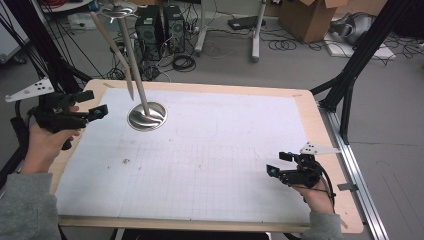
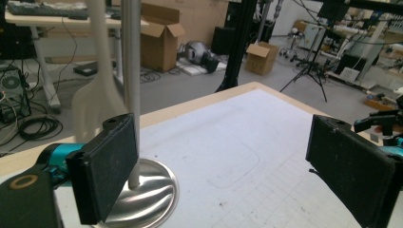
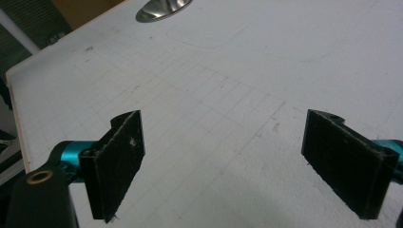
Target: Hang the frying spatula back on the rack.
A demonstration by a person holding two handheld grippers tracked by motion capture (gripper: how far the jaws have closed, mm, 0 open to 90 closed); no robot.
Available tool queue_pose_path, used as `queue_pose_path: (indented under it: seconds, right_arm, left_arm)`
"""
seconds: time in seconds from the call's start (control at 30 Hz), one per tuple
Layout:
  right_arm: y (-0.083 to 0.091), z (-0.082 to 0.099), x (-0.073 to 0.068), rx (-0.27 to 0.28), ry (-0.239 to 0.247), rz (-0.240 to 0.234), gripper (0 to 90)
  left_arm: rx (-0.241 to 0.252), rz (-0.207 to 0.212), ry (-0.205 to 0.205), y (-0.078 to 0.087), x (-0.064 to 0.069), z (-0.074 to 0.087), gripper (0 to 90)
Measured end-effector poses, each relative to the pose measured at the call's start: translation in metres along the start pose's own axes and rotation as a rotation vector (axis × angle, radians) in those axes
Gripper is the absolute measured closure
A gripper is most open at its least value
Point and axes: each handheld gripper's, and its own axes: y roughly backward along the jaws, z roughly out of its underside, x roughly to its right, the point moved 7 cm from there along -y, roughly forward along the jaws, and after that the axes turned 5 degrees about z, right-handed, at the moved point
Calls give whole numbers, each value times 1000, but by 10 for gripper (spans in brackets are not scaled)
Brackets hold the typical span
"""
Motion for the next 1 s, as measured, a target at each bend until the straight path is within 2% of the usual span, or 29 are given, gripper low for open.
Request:
queue_pose_path:
  seconds: [0.1,0.2,0.33,0.4,0.5,0.7,1.0]
  right_arm:
    - [-1,0,0,0,10,-2,135]
    - [-1,0,-2,-4,5,-3,135]
    - [0,-2,-2,4,7,-4,135]
    - [1,-2,-3,7,9,-2,134]
    - [1,-1,-3,2,15,3,135]
    - [2,-4,-3,27,17,9,134]
    - [7,-10,-4,71,27,9,135]
  left_arm:
    - [12,5,1,1,7,4,112]
    - [-5,-32,-27,3,13,9,112]
    - [-3,-43,-40,7,21,13,112]
    - [-10,-20,-34,10,24,16,112]
    - [-19,-55,-38,18,22,22,112]
    - [-39,-121,-61,31,24,36,112]
    - [-50,-161,-41,41,23,59,108]
